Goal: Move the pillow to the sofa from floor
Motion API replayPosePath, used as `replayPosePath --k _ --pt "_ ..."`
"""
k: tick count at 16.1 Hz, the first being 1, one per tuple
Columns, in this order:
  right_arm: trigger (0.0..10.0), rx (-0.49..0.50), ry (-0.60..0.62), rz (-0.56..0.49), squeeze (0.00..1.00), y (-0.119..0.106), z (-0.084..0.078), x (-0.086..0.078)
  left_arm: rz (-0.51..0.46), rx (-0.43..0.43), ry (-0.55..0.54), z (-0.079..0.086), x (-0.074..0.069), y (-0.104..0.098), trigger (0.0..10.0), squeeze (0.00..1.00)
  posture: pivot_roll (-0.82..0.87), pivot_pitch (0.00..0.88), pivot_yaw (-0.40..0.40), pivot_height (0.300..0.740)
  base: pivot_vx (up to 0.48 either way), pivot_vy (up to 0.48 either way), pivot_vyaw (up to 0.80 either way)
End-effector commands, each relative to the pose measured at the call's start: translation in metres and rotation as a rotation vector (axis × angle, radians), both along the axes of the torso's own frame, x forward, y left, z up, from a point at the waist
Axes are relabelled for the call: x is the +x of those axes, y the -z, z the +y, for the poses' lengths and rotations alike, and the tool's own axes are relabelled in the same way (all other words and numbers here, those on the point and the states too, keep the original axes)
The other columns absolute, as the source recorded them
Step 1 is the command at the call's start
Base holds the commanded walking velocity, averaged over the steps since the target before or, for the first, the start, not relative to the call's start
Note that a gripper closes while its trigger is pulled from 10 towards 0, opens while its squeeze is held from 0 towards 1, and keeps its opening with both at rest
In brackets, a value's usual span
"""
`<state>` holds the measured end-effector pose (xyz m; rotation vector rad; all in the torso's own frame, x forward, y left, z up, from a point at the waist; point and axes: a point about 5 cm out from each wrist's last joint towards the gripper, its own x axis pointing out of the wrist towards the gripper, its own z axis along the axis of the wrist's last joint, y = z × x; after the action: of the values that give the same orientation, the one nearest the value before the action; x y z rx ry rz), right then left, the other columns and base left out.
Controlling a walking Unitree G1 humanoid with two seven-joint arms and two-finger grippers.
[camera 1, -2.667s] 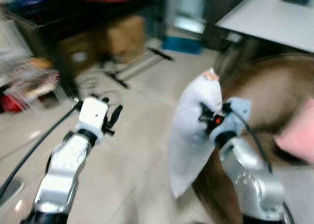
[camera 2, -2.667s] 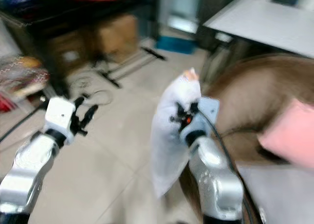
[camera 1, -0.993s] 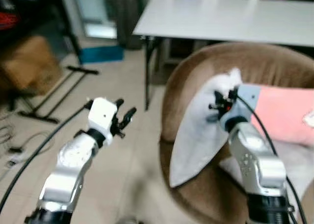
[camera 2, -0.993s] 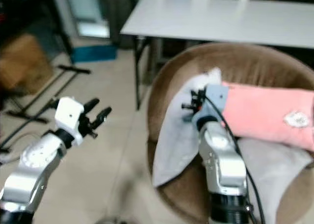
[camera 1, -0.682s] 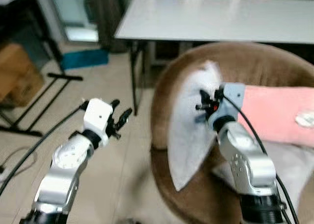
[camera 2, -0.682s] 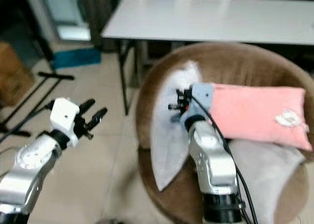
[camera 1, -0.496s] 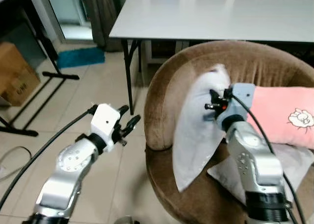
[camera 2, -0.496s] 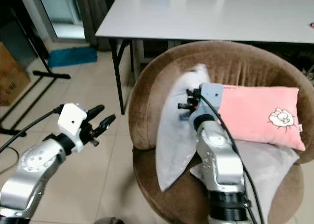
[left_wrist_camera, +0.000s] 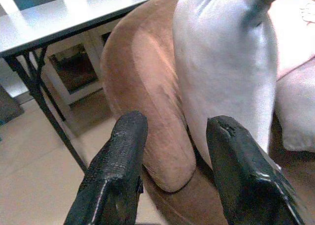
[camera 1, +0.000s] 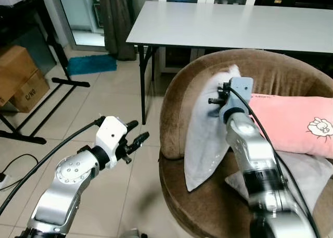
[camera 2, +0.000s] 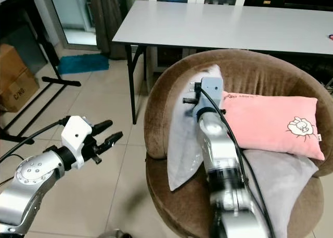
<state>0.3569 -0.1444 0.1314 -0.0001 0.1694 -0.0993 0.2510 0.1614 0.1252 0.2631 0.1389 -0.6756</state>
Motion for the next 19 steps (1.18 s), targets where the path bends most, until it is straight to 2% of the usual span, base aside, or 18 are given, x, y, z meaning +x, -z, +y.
replayPosePath --k 1,2,4,8,9,11,12,14,15,18,19 --pt "10.0 -0.02 0.028 -0.074 0.0 -0.014 -0.004 0.007 0.006 0.012 0.019 -0.002 -0.002 -0.001 10.0 0.0 0.03 0.0 -0.006 0.74 0.0 0.0 0.0" --pt "10.0 -0.059 0.053 -0.075 0.0 -0.014 -0.008 0.014 0.011 0.015 0.027 -0.003 -0.004 0.0 10.0 0.0 0.03 0.0 -0.017 0.74 0.0 0.0 0.0" --pt "10.0 -0.076 0.079 -0.088 0.0 -0.017 -0.014 0.027 0.024 0.015 0.037 -0.005 -0.01 0.001 10.0 0.0 0.04 0.0 -0.028 0.74 0.0 0.0 0.0" --pt "10.0 -0.121 0.147 -0.175 0.0 -0.043 -0.027 0.043 0.054 0.004 0.066 -0.012 -0.023 0.004 10.0 0.0 0.03 0.0 -0.05 0.74 0.0 0.0 0.0" --pt "10.0 -0.127 0.146 -0.184 0.0 -0.046 -0.026 0.045 0.064 -0.001 0.067 -0.013 -0.026 0.005 10.0 0.0 0.03 0.0 -0.053 0.74 0.0 0.0 0.0" --pt "10.0 -0.145 0.109 -0.153 0.0 -0.037 -0.018 0.044 0.08 -0.004 0.069 -0.015 -0.031 0.007 10.0 0.0 0.03 0.0 -0.061 0.74 0.0 0.0 0.0" --pt "10.0 -0.159 0.065 -0.09 0.0 -0.021 -0.01 0.04 0.088 -0.007 0.071 -0.017 -0.034 0.008 10.0 0.0 0.03 0.0 -0.067 0.74 0.0 0.0 0.0" --pt "10.0 -0.172 -0.072 0.173 0.0 0.032 0.008 0.022 0.098 -0.015 0.072 -0.019 -0.039 0.008 10.0 0.0 0.05 0.0 -0.086 0.74 0.0 0.0 0.0" --pt "10.0 -0.163 -0.103 0.25 0.0 0.047 0.011 0.015 0.102 -0.015 0.071 -0.02 -0.041 0.008 10.0 0.0 0.05 0.0 -0.094 0.74 0.0 0.0 0.0" --pt "10.0 -0.148 -0.125 0.359 0.0 0.067 0.015 0.004 0.114 -0.013 0.069 -0.021 -0.046 0.009 10.0 0.0 0.06 0.0 -0.109 0.74 0.0 0.0 0.0" --pt "10.0 -0.124 -0.116 0.359 0.0 0.065 0.015 0.005 0.117 -0.013 0.067 -0.022 -0.047 0.008 10.0 0.0 0.06 0.0 -0.111 0.74 0.0 0.0 0.0"
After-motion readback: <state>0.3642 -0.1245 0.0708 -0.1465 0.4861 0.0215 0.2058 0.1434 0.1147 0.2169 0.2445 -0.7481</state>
